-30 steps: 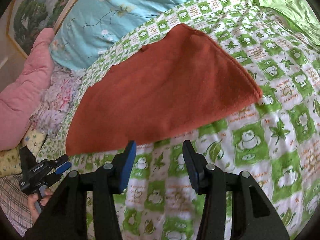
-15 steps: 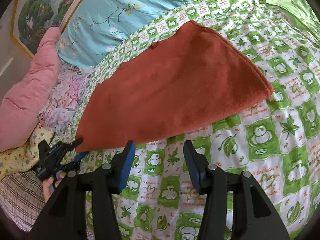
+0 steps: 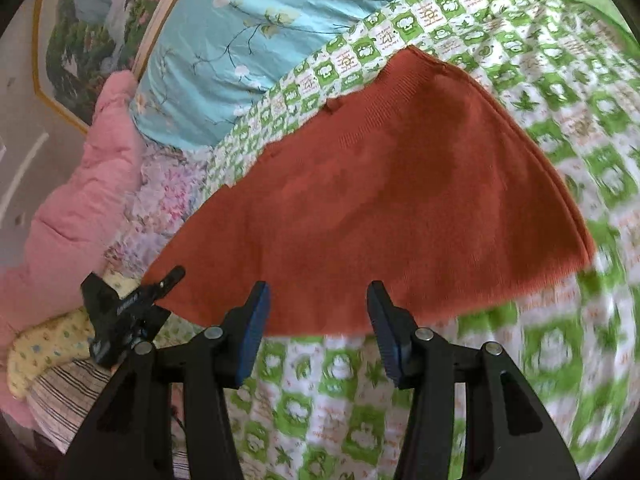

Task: Fold small clothes

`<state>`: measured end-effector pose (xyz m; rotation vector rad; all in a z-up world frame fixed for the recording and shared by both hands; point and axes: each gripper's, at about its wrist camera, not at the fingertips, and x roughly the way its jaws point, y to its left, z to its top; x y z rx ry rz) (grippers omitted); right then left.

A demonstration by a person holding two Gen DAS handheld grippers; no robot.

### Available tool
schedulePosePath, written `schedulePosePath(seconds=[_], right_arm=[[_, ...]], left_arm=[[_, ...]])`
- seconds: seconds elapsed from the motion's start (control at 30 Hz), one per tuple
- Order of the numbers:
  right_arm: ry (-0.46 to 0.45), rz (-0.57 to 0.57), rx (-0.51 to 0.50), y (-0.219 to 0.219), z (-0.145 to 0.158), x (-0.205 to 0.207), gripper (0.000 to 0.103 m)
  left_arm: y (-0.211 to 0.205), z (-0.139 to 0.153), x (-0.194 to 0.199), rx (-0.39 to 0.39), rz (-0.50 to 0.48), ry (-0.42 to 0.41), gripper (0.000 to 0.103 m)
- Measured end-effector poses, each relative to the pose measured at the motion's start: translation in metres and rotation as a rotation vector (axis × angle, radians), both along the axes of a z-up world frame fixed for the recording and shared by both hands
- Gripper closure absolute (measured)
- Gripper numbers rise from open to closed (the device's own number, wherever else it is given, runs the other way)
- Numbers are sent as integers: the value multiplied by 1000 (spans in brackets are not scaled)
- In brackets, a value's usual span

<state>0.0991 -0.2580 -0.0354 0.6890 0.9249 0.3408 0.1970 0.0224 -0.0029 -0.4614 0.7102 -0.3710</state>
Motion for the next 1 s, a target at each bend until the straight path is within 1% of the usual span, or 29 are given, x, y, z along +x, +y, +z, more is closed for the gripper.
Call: schedulePosePath(seconds=[0.03, 0.1, 0.13, 0.17, 0.23, 0.3, 0.33, 0.4, 0.5, 0.57, 0.6, 0.63, 0.67, 0.7, 0.73, 0.8, 0.87, 0.93, 1.0], right_arm=[[6, 7, 11, -3, 1, 8, 51], [7, 34, 1, -4, 5, 24, 51], [9, 59, 23, -4, 6, 35, 51], [20, 75, 44, -4, 5, 43, 49], [53, 121, 53, 2, 2, 67, 37], [65, 149, 74, 10, -3, 87, 35], [74, 161, 92, 12, -6, 95, 34], [99, 197, 113, 23, -13, 116, 34], [114, 257, 59, 49, -22, 150, 34], [134, 278, 25, 64, -28, 166, 34], [135, 291, 5, 72, -30, 174, 37], [130, 310, -26, 84, -31, 182, 53], [130, 315, -46, 90, -31, 187, 63], [138, 322, -59, 97, -32, 192, 76], [137, 327, -67, 100, -32, 195, 87], [110, 334, -87, 100, -25, 196, 88], [63, 329, -85, 88, -12, 193, 88], [29, 304, -78, 65, 3, 186, 89], [-9, 275, -82, 36, 18, 178, 89]], left_arm=[[-19, 6, 0, 32, -42, -20, 91], [-55, 9, -1, 95, -116, -46, 91], [-80, 6, -1, 154, -162, -61, 91], [-94, 3, -2, 184, -186, -66, 91], [-121, -14, 0, 244, -234, -57, 92], [-134, -31, 6, 264, -258, -11, 92], [-136, -36, 7, 271, -259, -4, 92], [-137, -36, 7, 272, -260, -15, 92], [-134, -33, 8, 269, -264, -17, 92], [-134, -32, 5, 278, -267, -34, 92], [-135, -32, 4, 285, -268, -36, 92], [-137, -31, 5, 291, -268, -36, 92], [-138, -31, 5, 296, -268, -37, 92], [-138, -31, 4, 298, -267, -38, 92], [-137, -31, 3, 294, -265, -38, 92], [-139, -24, 3, 273, -268, -42, 92], [-145, -14, 3, 232, -293, -51, 92], [-161, -5, 3, 187, -334, -57, 92], [-183, 1, 3, 161, -375, -68, 92]])
